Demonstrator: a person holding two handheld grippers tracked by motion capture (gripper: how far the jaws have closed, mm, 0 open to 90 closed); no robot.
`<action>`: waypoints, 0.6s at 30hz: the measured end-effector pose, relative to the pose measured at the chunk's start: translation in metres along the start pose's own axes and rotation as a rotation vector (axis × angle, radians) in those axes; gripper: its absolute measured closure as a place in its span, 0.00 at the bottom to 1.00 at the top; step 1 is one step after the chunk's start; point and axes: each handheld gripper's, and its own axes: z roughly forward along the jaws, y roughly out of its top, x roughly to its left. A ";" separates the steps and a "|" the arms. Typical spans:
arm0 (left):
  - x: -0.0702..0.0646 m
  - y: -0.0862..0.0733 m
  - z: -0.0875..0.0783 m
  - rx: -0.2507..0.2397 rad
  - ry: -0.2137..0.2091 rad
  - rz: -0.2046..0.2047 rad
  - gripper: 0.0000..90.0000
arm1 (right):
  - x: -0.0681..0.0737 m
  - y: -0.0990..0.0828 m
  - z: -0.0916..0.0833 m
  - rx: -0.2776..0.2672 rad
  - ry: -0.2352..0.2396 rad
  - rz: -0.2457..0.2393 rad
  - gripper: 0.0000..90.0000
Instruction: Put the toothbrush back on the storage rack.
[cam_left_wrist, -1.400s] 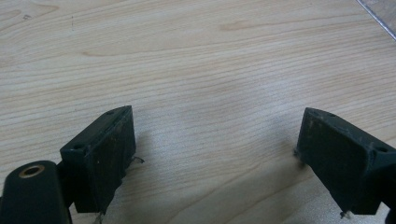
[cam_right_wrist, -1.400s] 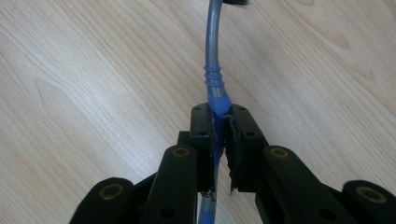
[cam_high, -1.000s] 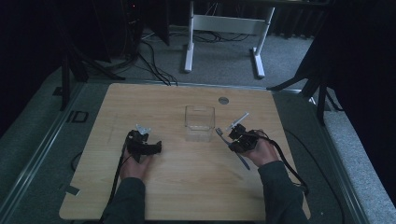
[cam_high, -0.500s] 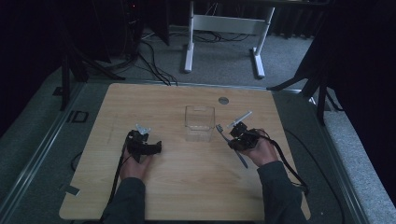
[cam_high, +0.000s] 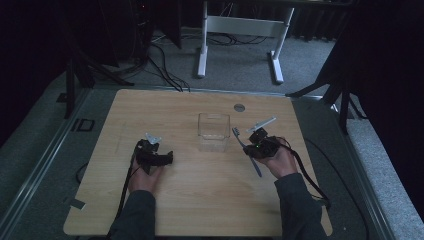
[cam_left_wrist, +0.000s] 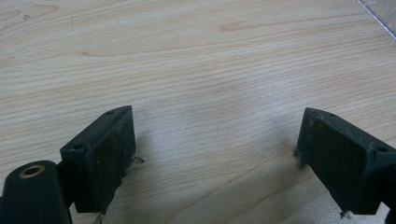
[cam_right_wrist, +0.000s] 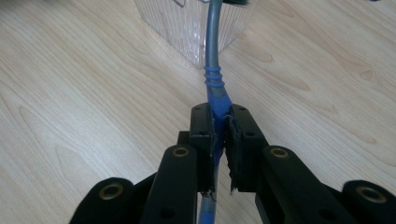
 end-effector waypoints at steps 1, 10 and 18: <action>0.000 0.000 0.000 0.000 0.000 0.000 0.13 | 0.000 0.000 0.000 -0.003 -0.001 0.002 0.90; 0.000 0.000 0.000 0.000 0.000 0.000 0.13 | -0.001 0.000 -0.001 -0.036 0.008 0.022 0.90; 0.000 0.000 0.000 0.000 0.000 0.000 0.13 | 0.000 0.000 -0.003 -0.076 0.002 0.034 0.90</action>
